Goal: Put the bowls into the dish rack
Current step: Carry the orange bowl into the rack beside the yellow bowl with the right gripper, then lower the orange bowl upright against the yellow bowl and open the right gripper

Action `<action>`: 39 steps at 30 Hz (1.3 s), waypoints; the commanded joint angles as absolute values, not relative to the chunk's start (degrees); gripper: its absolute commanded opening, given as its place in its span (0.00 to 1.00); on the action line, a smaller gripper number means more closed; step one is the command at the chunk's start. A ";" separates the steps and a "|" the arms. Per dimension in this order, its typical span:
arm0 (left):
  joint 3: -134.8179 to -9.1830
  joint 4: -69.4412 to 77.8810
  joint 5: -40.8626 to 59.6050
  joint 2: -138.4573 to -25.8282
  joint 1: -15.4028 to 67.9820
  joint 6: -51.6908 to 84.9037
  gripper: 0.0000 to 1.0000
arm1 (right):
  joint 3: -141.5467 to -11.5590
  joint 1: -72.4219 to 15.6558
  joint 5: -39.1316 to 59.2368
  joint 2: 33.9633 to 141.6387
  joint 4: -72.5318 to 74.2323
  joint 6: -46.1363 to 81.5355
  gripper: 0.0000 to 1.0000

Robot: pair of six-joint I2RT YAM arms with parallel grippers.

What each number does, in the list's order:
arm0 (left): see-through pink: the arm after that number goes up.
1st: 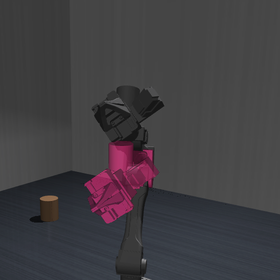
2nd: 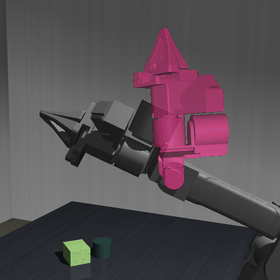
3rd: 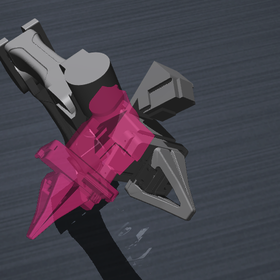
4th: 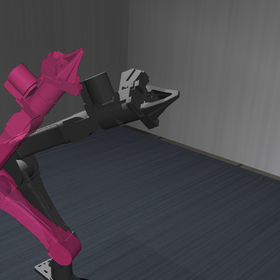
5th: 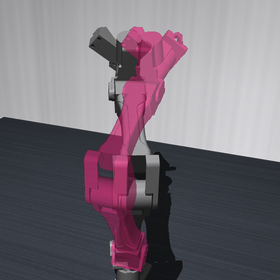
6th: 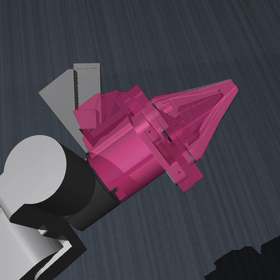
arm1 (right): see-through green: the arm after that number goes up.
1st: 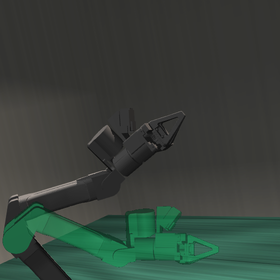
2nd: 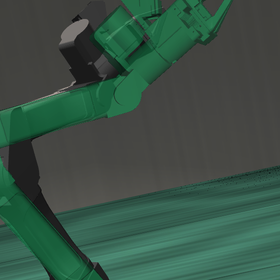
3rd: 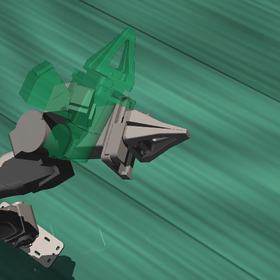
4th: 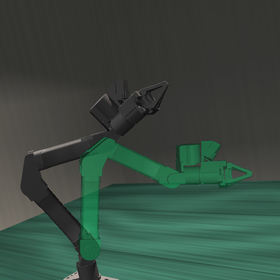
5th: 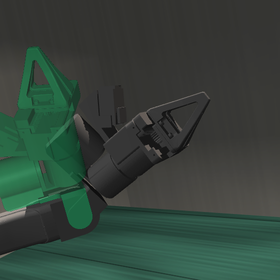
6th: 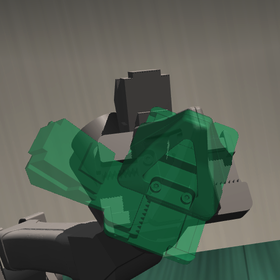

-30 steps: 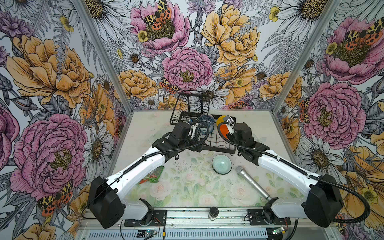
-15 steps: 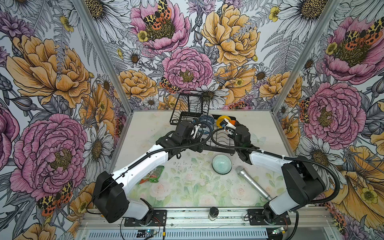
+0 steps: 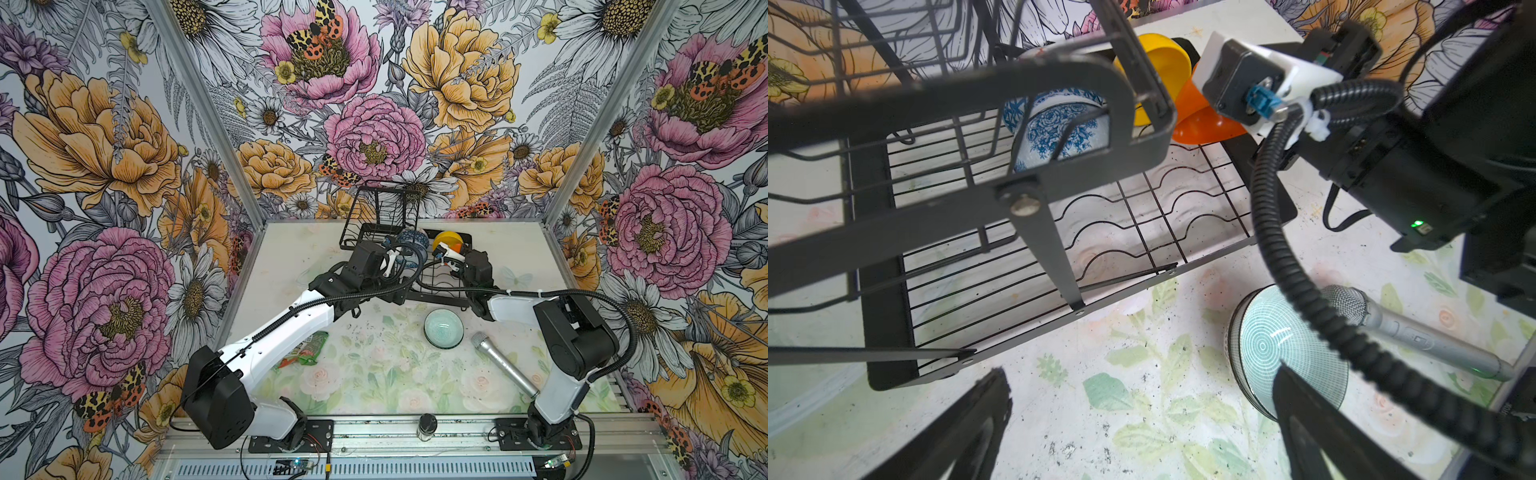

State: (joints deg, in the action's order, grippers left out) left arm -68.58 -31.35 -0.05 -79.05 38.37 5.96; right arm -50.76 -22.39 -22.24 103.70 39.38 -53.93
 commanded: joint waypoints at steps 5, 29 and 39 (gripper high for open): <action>-68.12 -31.52 1.23 -76.82 37.64 5.33 0.99 | -55.49 -21.80 -20.88 107.80 44.76 -56.49 0.00; -67.50 -31.56 1.64 -77.09 36.91 4.94 0.99 | -61.18 -20.75 -18.28 115.97 45.01 -63.00 0.00; -66.91 -31.47 1.51 -76.82 36.83 5.10 0.99 | -61.17 -20.91 -18.20 117.52 44.64 -63.49 0.00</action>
State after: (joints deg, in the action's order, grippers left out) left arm -67.79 -31.86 0.60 -78.35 37.47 5.76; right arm -59.53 -21.02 -18.74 116.33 42.72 -63.13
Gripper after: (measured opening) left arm 0.987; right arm 0.182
